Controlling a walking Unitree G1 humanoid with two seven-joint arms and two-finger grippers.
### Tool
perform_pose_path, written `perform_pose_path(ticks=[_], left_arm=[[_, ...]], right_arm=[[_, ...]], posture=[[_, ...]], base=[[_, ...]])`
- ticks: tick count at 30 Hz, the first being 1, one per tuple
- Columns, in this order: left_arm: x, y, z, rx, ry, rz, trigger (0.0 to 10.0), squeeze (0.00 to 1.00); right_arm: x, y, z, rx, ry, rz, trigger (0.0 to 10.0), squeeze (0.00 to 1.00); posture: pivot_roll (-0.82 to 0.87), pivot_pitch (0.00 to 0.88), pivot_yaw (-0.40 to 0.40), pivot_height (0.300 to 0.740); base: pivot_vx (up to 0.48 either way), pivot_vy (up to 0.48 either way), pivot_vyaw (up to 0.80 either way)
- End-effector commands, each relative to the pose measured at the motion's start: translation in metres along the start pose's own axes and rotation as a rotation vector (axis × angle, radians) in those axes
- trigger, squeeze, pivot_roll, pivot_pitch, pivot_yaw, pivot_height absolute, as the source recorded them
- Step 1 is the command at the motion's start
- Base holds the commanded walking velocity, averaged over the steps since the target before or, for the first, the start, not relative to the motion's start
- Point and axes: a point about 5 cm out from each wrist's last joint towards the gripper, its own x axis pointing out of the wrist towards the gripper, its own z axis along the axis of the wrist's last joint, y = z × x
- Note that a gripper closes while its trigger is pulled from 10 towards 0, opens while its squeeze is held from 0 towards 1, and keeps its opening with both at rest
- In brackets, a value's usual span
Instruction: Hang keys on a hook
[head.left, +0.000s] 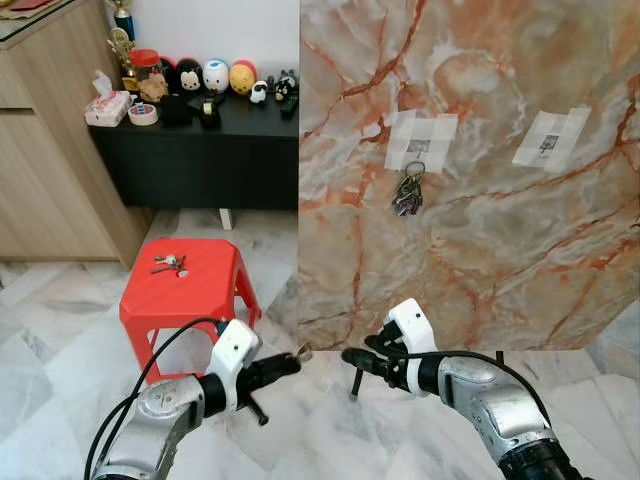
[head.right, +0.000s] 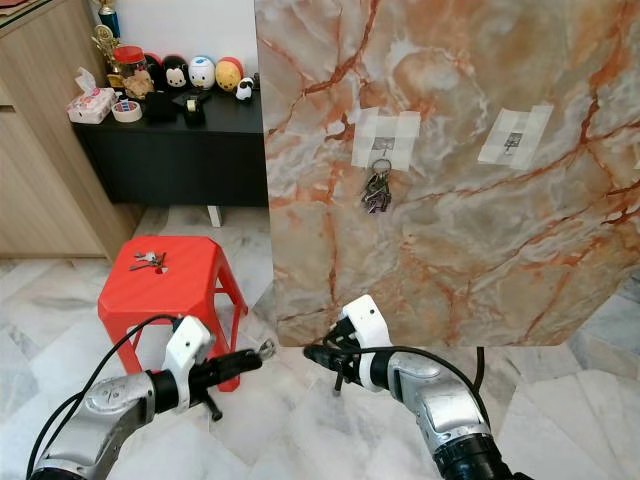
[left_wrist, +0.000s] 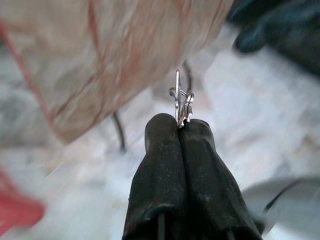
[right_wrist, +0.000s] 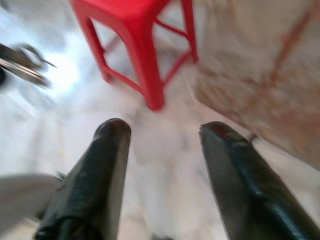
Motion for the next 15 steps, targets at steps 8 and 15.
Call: perform_pose_path(ticks=[8, 15], left_arm=[[0.001, 0.011, -0.026, 0.221, 0.222, 0.136, 10.0, 0.0], [-0.004, 0.013, -0.04, 0.469, 0.382, 0.126, 10.0, 0.0]], right_arm=[[0.009, -0.004, -0.025, -0.038, 0.107, -0.099, 10.0, 0.0], [0.013, -0.006, -0.049, -0.026, 0.178, -0.173, 10.0, 0.0]], posture=[[0.02, 0.068, -0.079, 0.737], [0.02, 0.064, -0.08, 0.737]], base=[[0.0, 0.0, 0.0], [0.0, 0.0, 0.0]])
